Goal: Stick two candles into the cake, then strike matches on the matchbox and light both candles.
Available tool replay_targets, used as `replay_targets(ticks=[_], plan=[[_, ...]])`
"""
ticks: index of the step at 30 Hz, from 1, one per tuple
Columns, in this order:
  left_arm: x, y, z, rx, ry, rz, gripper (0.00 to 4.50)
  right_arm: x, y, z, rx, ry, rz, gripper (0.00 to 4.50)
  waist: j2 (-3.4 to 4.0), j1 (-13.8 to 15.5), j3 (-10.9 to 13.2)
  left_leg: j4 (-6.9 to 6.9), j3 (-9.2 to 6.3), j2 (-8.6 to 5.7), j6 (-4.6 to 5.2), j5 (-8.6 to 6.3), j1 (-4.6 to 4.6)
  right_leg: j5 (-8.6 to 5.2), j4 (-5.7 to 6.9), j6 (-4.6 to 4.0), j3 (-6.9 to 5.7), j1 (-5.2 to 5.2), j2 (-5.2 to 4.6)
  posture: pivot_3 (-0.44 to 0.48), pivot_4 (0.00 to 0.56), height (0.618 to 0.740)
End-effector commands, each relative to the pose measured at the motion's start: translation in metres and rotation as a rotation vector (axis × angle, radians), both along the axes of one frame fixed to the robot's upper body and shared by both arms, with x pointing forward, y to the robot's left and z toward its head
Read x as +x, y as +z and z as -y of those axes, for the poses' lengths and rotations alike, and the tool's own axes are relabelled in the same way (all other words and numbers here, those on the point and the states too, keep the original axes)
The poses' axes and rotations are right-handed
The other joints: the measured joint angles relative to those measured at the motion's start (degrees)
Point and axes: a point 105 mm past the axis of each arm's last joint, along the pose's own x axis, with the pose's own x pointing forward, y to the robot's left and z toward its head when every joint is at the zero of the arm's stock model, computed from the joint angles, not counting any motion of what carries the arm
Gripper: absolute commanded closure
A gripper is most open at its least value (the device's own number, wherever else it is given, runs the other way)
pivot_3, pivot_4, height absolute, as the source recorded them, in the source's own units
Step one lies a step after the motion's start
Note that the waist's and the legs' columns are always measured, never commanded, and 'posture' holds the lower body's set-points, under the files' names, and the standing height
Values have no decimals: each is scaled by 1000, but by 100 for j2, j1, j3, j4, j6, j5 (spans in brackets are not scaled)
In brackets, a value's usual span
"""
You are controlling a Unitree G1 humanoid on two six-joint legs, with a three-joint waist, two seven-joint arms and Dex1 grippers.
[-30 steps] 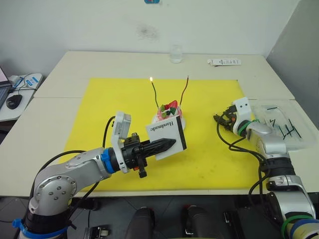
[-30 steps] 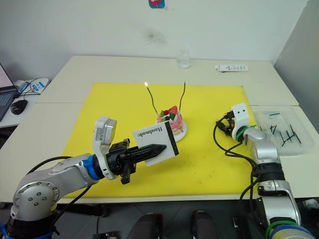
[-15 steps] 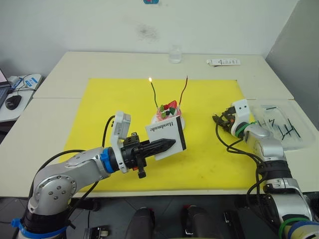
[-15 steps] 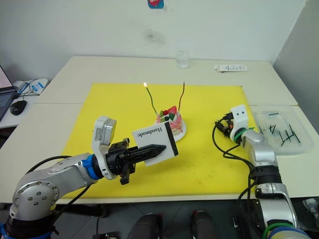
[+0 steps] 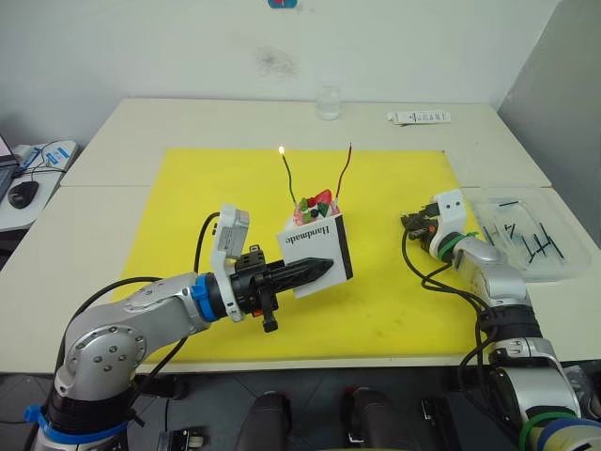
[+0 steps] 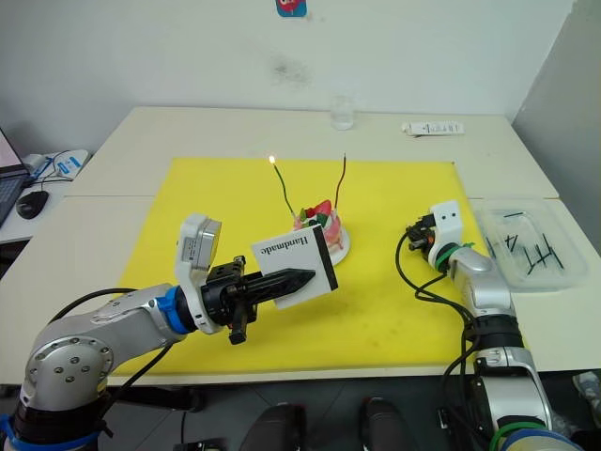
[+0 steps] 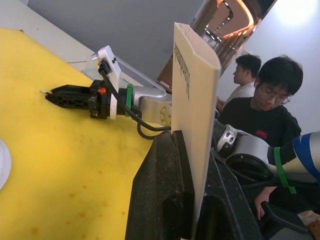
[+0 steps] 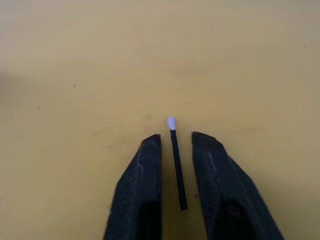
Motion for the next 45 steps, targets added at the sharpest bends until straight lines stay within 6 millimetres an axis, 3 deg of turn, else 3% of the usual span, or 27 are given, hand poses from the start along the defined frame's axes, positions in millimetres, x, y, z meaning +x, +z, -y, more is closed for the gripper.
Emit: replay_targets(ticks=[1,8,12,20,28,36,45], plan=[[-2,6,4,-12,-12,29,4500,-1,-7,-4,-2,10,-20,4475,0,0,0,0,0,0,0,0,0,0,0,0,0,1,0,0,150,740],[-2,6,4,-16,-9,27,4500,-2,1,6,3,-3,-2,4475,0,1,-1,0,0,0,0,0,0,2,0,-1,1,1,0,0,150,740],[2,6,4,-20,6,28,4500,-8,24,9,-23,54,48,4475,0,13,0,0,0,-1,0,0,-3,2,-2,-1,1,-1,0,0,150,740],[17,-2,-8,-54,80,-30,4500,-55,84,-10,-165,397,139,4475,3,26,1,-3,0,-1,0,0,-8,1,-9,-1,-1,-4,-1,0,150,740],[45,-5,-17,-159,194,-113,4500,-94,113,-44,-337,652,239,4475,2,24,1,-1,-5,5,0,0,-5,1,-5,-1,-5,-3,4,0,150,740],[48,-1,-9,-176,152,-120,4500,-115,122,-77,-403,764,347,4475,2,26,1,-2,0,1,0,0,-10,1,-14,0,-2,-3,-1,0,150,740],[48,0,-5,-168,121,-122,4500,-116,130,-101,-431,800,470,4475,2,24,1,-1,-3,1,0,0,-8,1,-10,-1,-6,-3,-1,0,150,740]])
